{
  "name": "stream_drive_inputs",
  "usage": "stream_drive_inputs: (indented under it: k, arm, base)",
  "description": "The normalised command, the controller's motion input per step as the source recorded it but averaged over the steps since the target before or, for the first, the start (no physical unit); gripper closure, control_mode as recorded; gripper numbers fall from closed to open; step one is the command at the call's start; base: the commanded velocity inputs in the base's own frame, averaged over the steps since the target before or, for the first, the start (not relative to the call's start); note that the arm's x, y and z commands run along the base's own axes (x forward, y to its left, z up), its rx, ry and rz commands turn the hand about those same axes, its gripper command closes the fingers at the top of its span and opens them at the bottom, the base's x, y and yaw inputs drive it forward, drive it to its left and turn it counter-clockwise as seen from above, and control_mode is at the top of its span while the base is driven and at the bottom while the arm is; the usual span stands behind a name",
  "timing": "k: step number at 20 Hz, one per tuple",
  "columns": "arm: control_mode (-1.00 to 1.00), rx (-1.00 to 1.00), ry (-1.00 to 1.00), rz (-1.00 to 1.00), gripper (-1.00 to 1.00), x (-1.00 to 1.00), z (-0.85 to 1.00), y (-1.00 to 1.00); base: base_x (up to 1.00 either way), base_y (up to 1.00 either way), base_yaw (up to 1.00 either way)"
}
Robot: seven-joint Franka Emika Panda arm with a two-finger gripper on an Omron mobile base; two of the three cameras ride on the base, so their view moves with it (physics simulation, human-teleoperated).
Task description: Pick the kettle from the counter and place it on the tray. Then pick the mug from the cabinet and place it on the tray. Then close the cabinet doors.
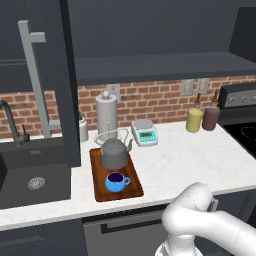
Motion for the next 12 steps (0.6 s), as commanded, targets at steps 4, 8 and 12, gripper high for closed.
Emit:
stream_drive_inputs:
  k: [4,8,12]
  arm:
    - [-1.00,-0.20,-0.20,0.00,-1.00,0.00,0.48,0.43]
    - [-1.00,-0.24,-0.23,0.00,-1.00,0.00,0.46,0.70]
    - [-1.00,-0.28,-0.24,-0.01,-1.00,0.01,0.44,0.83]
  base:
    - [0.00,0.00,0.00]
    - [0.00,0.00,0.00]
    - [0.00,0.00,0.00]
